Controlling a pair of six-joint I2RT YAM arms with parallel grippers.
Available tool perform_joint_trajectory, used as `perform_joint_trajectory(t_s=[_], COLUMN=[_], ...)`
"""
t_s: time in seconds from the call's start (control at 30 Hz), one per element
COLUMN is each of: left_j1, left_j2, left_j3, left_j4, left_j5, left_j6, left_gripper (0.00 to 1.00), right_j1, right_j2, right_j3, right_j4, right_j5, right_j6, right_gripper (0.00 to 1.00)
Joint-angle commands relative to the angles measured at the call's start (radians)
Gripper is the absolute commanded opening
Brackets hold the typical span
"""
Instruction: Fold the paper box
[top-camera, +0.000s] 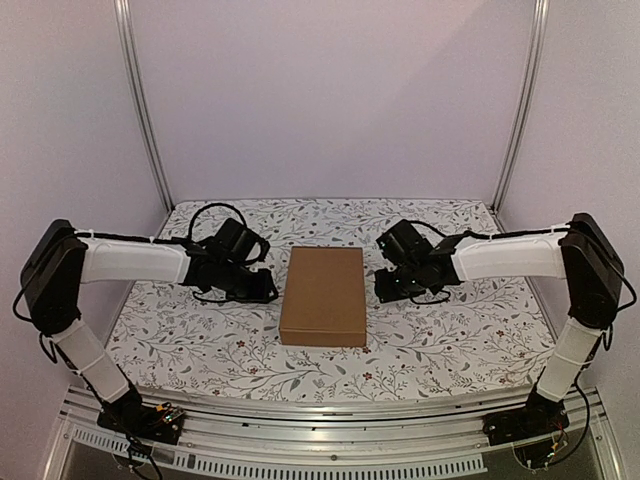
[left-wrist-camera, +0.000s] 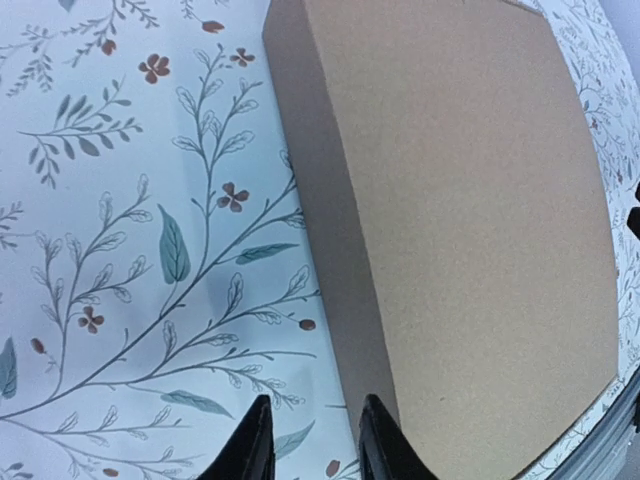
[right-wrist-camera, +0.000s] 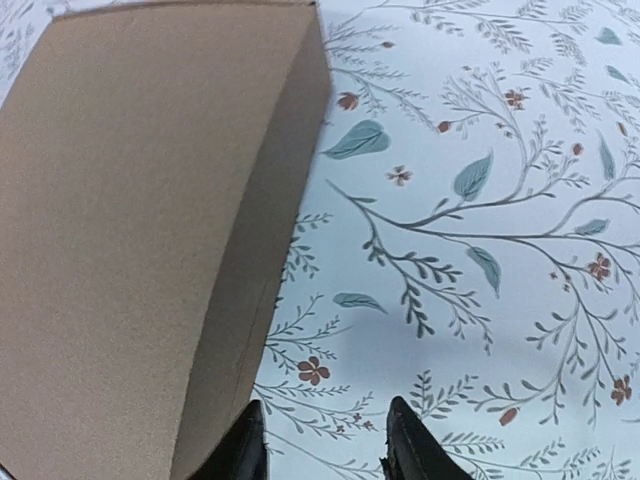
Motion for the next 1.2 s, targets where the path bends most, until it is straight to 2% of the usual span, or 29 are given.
perform_joint_trajectory(t_s=[0.0, 0.1, 0.2, 0.23, 0.37, 0.4, 0.43, 0.47, 0.93, 1.0, 1.03, 1.17], left_j1=[0.003, 0.003, 0.003, 0.003, 0.003, 0.004, 0.004, 0.004, 0.01, 0.01, 0.01, 0.011], left_j2=[-0.079, -0.136, -0.197, -0.221, -0.306, -0.325, -0.34, -0.356, -0.536, -0.574, -0.592, -0.678], left_j3=[0.044, 0.07, 0.105, 0.108, 0.131, 0.136, 0.141, 0.146, 0.194, 0.194, 0.191, 0.196], left_j4=[-0.105, -0.147, -0.192, -0.201, -0.226, -0.235, -0.242, -0.25, -0.396, -0.398, -0.395, -0.388], left_j5=[-0.059, -0.096, -0.106, -0.114, -0.139, -0.146, -0.149, -0.157, -0.239, -0.241, -0.237, -0.245], left_j6=[0.033, 0.053, 0.076, 0.083, 0.119, 0.128, 0.14, 0.15, 0.186, 0.199, 0.207, 0.24], left_gripper=[0.33, 0.39, 0.44, 0.47, 0.61, 0.72, 0.96, 0.99, 1.0, 1.0, 1.0, 1.0], right_j1=[-0.01, -0.011, -0.011, -0.012, -0.012, -0.011, -0.012, -0.012, -0.012, -0.011, -0.011, -0.011], right_j2=[-0.118, -0.188, -0.26, -0.279, -0.389, -0.409, -0.438, -0.459, -0.757, -0.804, -0.819, -0.887], right_j3=[-0.005, -0.013, -0.013, -0.015, -0.025, -0.029, -0.032, -0.036, -0.118, -0.109, -0.096, -0.069], right_j4=[-0.096, -0.133, -0.179, -0.193, -0.241, -0.249, -0.254, -0.259, -0.279, -0.309, -0.321, -0.352], right_j5=[0.111, 0.147, 0.198, 0.217, 0.297, 0.313, 0.328, 0.347, 0.648, 0.525, 0.433, 0.41], right_j6=[-0.069, -0.095, -0.121, -0.133, -0.156, -0.162, -0.163, -0.165, -0.115, -0.112, -0.213, -0.243], right_gripper=[0.56, 0.73, 0.86, 0.96, 0.99, 0.99, 0.99, 0.99, 0.99, 0.99, 0.99, 0.99])
